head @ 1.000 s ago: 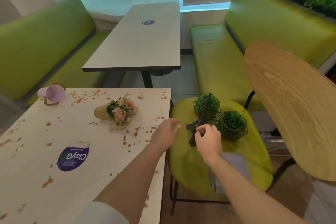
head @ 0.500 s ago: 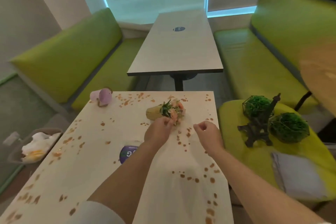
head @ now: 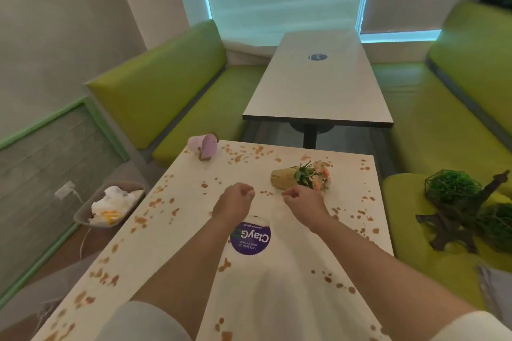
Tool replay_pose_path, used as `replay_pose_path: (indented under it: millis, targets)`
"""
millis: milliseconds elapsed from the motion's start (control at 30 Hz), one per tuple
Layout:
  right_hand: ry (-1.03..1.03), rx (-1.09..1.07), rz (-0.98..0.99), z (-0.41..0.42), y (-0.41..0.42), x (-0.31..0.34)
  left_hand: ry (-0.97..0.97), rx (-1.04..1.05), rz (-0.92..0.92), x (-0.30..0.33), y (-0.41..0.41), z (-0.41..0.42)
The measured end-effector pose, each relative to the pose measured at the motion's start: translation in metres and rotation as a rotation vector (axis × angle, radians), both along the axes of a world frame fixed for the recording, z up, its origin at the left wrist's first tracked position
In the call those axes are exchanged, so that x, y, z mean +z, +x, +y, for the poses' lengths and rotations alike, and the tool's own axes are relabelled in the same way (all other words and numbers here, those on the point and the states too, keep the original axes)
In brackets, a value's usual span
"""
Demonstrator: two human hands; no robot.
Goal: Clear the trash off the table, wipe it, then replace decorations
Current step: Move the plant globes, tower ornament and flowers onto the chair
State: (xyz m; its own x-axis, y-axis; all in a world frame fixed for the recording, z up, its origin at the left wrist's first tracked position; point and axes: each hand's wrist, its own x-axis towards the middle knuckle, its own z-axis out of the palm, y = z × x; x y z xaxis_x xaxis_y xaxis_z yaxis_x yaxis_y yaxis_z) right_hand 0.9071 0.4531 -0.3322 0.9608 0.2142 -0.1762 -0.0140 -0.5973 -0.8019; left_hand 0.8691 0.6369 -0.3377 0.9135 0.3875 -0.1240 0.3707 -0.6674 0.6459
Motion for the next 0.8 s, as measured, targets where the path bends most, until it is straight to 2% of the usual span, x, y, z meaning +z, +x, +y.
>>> replay_pose_path:
  millis: [433,633,800]
  targets:
    - [-0.186,0.221,-0.129,0.056,-0.004,0.017,-0.013,0.227,0.016,0.017,-0.042,0.067]
    - [-0.208,0.198,-0.151,0.097,0.017,0.015,-0.038,0.211,0.015,0.006,-0.02,0.11]
    - [-0.179,0.133,-0.146,0.15,0.059,0.004,-0.096,0.18,0.034,-0.009,0.032,0.17]
